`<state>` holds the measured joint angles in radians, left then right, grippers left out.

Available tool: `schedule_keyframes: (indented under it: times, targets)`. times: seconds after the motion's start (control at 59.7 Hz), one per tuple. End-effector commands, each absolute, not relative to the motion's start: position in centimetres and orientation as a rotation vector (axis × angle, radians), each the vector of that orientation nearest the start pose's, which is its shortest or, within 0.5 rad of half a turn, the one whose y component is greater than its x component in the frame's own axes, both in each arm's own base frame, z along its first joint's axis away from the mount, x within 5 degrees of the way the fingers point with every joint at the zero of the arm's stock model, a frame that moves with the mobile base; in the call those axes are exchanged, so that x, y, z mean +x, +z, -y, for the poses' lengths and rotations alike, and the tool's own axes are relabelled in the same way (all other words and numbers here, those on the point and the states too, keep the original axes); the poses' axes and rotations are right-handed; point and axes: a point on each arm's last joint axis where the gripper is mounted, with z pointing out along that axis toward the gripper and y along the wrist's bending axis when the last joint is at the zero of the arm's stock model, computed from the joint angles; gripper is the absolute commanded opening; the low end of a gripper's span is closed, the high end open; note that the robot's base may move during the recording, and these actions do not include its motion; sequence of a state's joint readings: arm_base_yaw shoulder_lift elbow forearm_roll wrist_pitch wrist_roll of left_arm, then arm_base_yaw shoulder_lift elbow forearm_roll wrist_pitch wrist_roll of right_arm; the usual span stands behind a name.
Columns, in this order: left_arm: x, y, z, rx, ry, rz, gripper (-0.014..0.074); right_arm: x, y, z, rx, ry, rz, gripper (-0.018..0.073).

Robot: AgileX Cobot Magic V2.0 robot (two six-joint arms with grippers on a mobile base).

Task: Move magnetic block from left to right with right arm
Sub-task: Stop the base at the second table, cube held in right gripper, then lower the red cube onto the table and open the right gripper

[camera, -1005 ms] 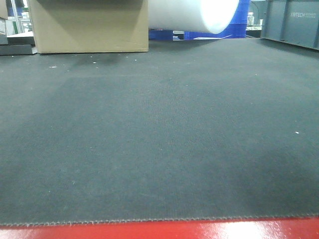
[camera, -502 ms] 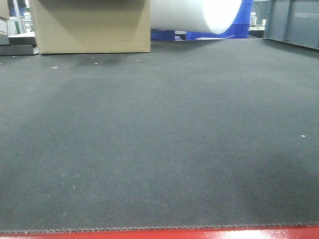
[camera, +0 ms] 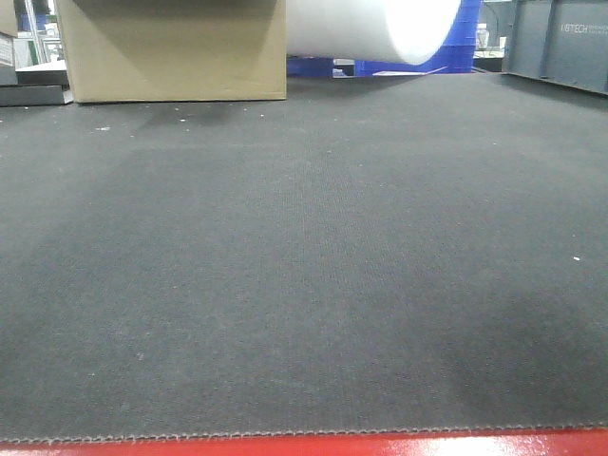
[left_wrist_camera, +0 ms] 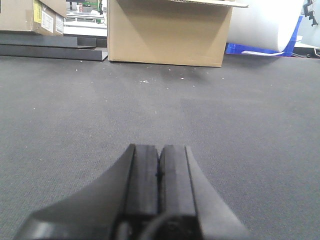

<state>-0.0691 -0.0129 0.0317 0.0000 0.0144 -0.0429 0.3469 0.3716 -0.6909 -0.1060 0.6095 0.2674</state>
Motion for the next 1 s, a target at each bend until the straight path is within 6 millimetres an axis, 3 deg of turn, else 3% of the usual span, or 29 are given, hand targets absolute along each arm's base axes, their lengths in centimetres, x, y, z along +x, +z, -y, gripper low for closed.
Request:
schedule_keyframes:
  times: [0.0,0.234,0.419,0.553,0.72,0.988]
  targets:
    - [5.5,20.7,0.4,0.017,-0.098,-1.423,-0.0116,7.3,38.5,-2.3,-0.108,0.370,-1.704,0.0120]
    - [5.5,20.7,0.4,0.017,-0.098,-1.423,-0.0116,13.5,40.1,-6.0,-0.303,0.373,-1.875,0.0120]
    - [5.5,20.7,0.4,0.017,-0.098,-1.423,-0.0116,18.9,39.5,-10.6,-0.438,0.403,-2.053,0.0120]
    - [5.5,20.7,0.4,0.017,-0.098,-1.423,-0.0116,22.6,37.5,-13.6,-0.501,0.393,-2.171,0.0120]
    - [5.5,20.7,0.4,0.017,-0.098,-1.423,-0.0116,26.5,34.7,-16.0,-0.523,0.372,-2.292,0.0120]
    - [5.5,20.7,0.4,0.017,-0.098,-1.423,-0.0116,30.4,29.4,-18.3,-0.555,0.324,-2.454,0.0120]
